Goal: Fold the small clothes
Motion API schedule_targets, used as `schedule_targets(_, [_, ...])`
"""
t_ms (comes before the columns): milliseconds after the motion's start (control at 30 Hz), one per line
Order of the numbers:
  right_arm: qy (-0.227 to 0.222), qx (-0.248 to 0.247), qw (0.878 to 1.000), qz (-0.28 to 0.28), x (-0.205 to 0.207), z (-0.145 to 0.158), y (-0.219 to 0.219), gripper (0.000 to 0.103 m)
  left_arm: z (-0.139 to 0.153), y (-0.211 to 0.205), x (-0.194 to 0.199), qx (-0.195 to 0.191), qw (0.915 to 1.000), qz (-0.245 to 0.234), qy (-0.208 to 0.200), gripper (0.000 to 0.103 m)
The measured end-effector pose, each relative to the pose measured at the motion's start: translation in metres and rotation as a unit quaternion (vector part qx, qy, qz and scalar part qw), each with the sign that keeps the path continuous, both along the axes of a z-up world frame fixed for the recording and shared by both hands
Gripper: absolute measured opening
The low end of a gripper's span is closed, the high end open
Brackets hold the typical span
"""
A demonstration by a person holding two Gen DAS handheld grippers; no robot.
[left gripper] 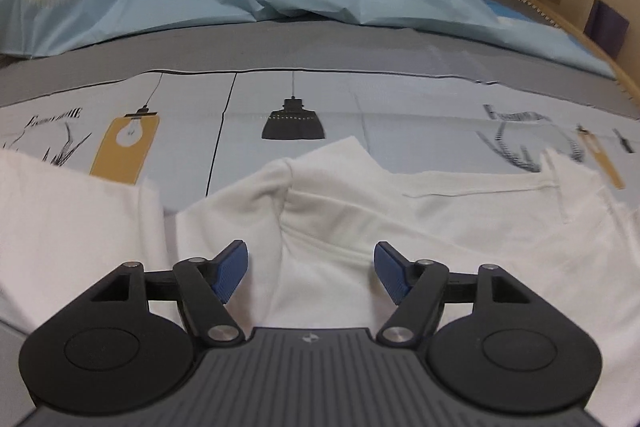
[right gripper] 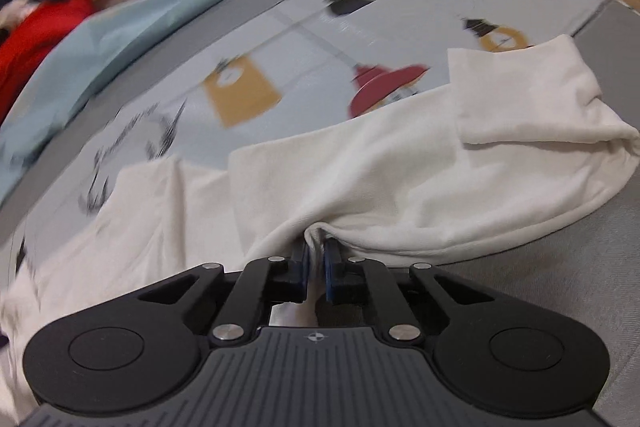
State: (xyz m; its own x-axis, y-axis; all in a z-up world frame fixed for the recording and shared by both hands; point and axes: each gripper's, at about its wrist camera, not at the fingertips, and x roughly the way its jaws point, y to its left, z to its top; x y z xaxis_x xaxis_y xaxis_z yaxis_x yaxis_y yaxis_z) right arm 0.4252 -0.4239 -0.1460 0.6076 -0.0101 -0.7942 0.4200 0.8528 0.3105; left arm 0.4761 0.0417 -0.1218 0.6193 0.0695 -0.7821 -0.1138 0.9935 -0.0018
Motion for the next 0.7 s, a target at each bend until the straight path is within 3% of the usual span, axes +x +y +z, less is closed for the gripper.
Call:
schedule_targets(33, [-0.001,0.005,1.000,-0.012,0.004,-0.001,-0.003,0.006,-0.006,0.003,0.005,0.004,1.0000,0.001,0.001,0.072])
schedule_targets(100, [-0.002,0.019,0.999,-0.038,0.009,-0.004,-0.011,0.005,-0.020,0.010,0.018,0.016,0.9997,0.005,0.018,0.046])
schedule_targets(133, [-0.003,0.021,0.999,-0.046,0.012,-0.005,-0.013,0.005,-0.023,0.014,0.020,0.017,0.9998,0.007,0.008,0.044])
schedule_targets(200, [-0.006,0.015,0.998,-0.055,0.017,-0.008,-0.013,0.005,-0.024,0.018,0.028,0.023,0.9997,0.001,-0.008,0.031])
schedule_targets(433, [-0.016,0.004,0.996,-0.087,0.024,-0.012,-0.011,0.005,-0.026,0.026,0.041,0.031,0.9991,-0.003,-0.030,0.033])
schedule_targets(567, [0.000,0.011,0.996,-0.092,0.021,-0.009,-0.013,0.007,-0.011,0.030,0.034,-0.003,0.9998,0.004,-0.019,0.034])
schedule_targets(700, [0.011,0.016,0.996,-0.083,0.016,-0.002,-0.019,0.013,0.010,0.029,0.013,-0.029,0.9993,-0.021,-0.012,0.043])
